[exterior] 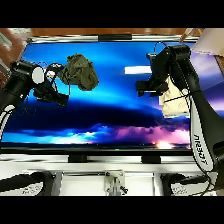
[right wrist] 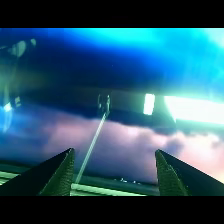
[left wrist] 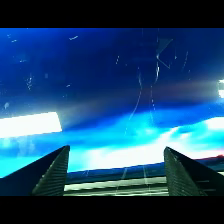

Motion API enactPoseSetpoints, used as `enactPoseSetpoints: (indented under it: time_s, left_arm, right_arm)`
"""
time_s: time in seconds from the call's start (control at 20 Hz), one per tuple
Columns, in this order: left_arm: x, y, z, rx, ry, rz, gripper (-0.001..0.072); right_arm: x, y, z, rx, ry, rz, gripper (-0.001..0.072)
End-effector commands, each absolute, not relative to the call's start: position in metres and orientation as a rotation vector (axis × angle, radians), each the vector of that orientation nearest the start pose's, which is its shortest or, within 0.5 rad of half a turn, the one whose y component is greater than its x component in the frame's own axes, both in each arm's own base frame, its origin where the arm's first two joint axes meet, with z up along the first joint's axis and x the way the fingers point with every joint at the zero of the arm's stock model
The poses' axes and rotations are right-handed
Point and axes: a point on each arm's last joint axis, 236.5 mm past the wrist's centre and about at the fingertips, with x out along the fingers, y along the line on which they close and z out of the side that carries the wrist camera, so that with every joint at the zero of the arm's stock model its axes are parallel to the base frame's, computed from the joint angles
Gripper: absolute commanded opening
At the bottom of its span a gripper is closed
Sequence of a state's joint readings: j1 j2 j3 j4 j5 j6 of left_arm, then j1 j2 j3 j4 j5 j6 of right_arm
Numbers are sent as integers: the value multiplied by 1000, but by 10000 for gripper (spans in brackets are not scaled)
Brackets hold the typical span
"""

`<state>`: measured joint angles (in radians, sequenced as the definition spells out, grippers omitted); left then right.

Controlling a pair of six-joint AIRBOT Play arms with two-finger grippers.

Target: Fold the shirts.

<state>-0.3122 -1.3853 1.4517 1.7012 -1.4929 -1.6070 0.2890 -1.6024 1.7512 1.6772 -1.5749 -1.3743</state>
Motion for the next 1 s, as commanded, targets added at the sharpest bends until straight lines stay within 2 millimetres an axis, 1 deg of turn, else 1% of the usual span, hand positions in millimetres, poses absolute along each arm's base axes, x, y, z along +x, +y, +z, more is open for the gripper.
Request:
enactPoseSetpoints:
  time_s: [0.0, 0.7, 0.85, 0.9, 0.95]
  left_arm:
    - [369, -87, 52, 293, 1393, -133, 664]
    - [369, -87, 52, 289, 1393, -130, 664]
    - [369, -88, 52, 287, 1394, -132, 664]
    - [368, -91, 51, 275, 1395, -144, 664]
    - [369, -95, 51, 265, 1388, -155, 664]
  right_arm:
    - [405, 147, 57, 29, 1453, 185, 619]
    - [406, 147, 57, 33, 1452, 182, 619]
    - [413, 149, 58, 41, 1419, 186, 619]
    - [414, 150, 58, 43, 1417, 186, 619]
    - [405, 155, 59, 87, 1453, 184, 619]
